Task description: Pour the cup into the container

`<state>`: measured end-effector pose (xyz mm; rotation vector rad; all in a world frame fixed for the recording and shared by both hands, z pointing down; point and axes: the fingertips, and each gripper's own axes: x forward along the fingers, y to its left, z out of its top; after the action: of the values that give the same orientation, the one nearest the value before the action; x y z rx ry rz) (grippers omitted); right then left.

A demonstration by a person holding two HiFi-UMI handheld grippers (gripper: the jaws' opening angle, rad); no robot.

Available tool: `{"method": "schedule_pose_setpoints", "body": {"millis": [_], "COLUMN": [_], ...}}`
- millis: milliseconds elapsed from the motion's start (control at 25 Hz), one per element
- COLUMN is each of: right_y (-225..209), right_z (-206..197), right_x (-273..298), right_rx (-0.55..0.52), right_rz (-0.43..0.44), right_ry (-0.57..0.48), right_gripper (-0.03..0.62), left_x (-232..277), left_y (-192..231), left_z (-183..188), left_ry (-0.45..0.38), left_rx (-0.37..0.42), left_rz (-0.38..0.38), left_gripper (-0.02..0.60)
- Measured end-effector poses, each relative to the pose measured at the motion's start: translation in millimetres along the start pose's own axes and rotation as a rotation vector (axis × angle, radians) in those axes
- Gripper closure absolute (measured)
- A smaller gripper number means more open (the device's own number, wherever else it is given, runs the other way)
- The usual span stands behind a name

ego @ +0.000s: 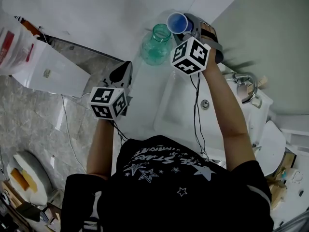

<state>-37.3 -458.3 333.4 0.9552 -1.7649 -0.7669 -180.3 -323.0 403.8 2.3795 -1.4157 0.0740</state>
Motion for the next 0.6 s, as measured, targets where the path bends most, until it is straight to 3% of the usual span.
{"method": "schedule_pose_setpoints", "body": {"millis": [600], "right_y": [28.5], "right_z": [-62.6], "right_x": [2.0], "right_rx": [0.578], "right_rz": [0.053], "right_ry": [-0.072], "right_gripper": [0.306], "left_x": [13.3], "left_y": [3.0], "left_z": [-21.2], "left_ry": [0.062], "left_rx": [-0.015], "left_rz": [-0.008], "left_gripper": [0.572]}}
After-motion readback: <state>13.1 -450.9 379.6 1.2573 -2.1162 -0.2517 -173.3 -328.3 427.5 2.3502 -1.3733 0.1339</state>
